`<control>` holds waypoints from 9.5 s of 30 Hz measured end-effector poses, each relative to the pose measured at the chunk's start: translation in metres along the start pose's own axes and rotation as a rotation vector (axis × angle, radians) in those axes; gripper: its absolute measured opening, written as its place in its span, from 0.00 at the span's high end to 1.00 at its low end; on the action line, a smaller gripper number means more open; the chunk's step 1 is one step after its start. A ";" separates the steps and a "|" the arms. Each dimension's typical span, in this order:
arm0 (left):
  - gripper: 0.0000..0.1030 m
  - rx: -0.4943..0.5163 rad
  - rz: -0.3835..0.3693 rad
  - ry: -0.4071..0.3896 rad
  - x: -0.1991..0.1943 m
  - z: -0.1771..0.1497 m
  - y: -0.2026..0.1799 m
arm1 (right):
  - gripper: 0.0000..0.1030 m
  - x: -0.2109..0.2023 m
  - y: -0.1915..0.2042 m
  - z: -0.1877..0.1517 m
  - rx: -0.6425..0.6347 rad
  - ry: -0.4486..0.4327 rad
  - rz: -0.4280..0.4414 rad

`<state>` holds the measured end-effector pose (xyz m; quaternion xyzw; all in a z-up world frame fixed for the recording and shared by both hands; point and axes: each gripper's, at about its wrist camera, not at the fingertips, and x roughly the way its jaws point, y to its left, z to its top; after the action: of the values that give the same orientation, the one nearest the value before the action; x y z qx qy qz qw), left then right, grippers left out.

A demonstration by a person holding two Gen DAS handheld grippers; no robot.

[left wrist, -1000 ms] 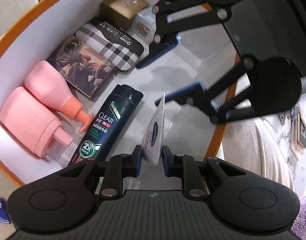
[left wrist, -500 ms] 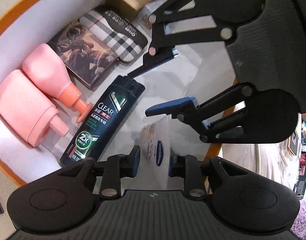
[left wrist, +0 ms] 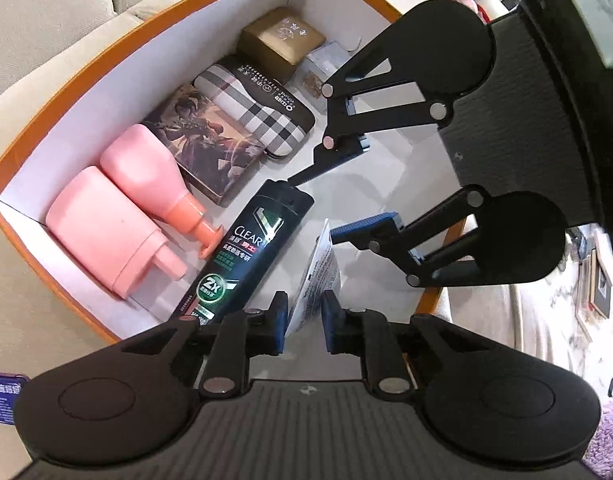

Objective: Organize rigid objects
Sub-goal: 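Lower the shampoo bottle beside the pink bottles and open the right gripper, then lower the white tube into the box and open the left gripper, then grasp the yellow tape measure with the right gripper, then grasp the blue SUPER DEER tin on edge with the left gripper, then carry the tape measure into the box and release it with the right gripper while the left carries the tin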

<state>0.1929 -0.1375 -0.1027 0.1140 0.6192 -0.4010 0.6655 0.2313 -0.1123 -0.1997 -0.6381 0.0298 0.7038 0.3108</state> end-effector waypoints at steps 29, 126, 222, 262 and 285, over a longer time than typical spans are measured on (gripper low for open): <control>0.70 -0.270 0.172 -0.273 -0.072 -0.036 0.021 | 0.80 0.004 0.002 0.026 0.339 -0.095 0.207; 0.66 -0.763 0.219 -0.310 -0.065 -0.253 0.128 | 0.45 0.081 0.114 0.211 0.133 -0.078 0.081; 0.86 -0.880 0.168 -0.754 -0.116 -0.203 0.105 | 0.50 0.018 0.027 0.208 0.594 -0.169 0.019; 0.86 -0.568 -0.003 -0.464 -0.016 -0.010 0.013 | 0.49 0.058 -0.051 -0.073 1.184 0.132 0.127; 0.86 -0.408 -0.083 -0.315 0.011 0.024 -0.009 | 0.47 0.011 -0.043 -0.085 1.235 0.025 -0.048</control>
<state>0.2036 -0.1635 -0.1048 -0.1119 0.5801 -0.3077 0.7459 0.3269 -0.1107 -0.2106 -0.3491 0.4210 0.5421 0.6380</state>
